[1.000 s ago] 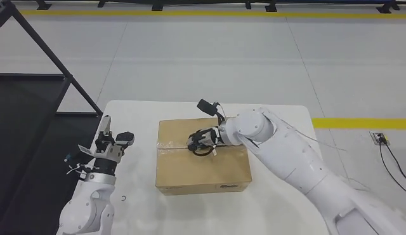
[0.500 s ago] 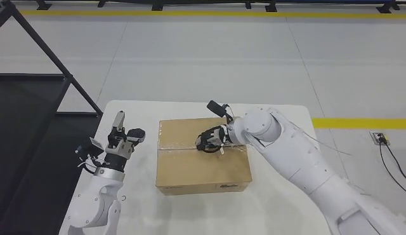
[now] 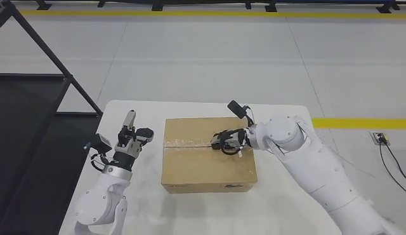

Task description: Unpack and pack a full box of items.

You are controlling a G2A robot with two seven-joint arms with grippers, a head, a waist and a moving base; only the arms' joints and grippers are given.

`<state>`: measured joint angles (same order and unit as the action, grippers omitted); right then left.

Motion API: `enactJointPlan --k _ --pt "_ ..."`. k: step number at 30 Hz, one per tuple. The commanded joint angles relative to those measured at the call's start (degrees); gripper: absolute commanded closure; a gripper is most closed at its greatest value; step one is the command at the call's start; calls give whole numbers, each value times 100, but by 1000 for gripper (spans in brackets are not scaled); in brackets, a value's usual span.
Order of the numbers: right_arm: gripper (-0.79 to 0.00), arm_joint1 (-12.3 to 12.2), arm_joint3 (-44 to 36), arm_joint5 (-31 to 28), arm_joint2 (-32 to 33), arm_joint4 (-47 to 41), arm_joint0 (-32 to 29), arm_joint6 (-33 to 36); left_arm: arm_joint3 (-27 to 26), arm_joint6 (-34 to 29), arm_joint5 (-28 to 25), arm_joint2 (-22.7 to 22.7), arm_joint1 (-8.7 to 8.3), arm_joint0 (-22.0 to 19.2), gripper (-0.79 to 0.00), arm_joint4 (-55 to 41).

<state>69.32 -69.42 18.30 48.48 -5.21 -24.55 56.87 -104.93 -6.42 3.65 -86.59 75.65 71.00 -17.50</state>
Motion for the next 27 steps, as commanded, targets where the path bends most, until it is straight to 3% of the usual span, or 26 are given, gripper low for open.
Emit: enactJointPlan --k 1,15,27 --pt "0 -91 -235 182 197 133 -161 8 -11 -5 8 20 1 -5 -785 10" --pt "0 -494 -938 683 1296 365 -1020 125 -46 -50 37 60 0 -6 -785 58" --pt "0 -694 -1325 621 2004 217 -1663 -7 -36 -68 49 89 1 -33 -785 89"
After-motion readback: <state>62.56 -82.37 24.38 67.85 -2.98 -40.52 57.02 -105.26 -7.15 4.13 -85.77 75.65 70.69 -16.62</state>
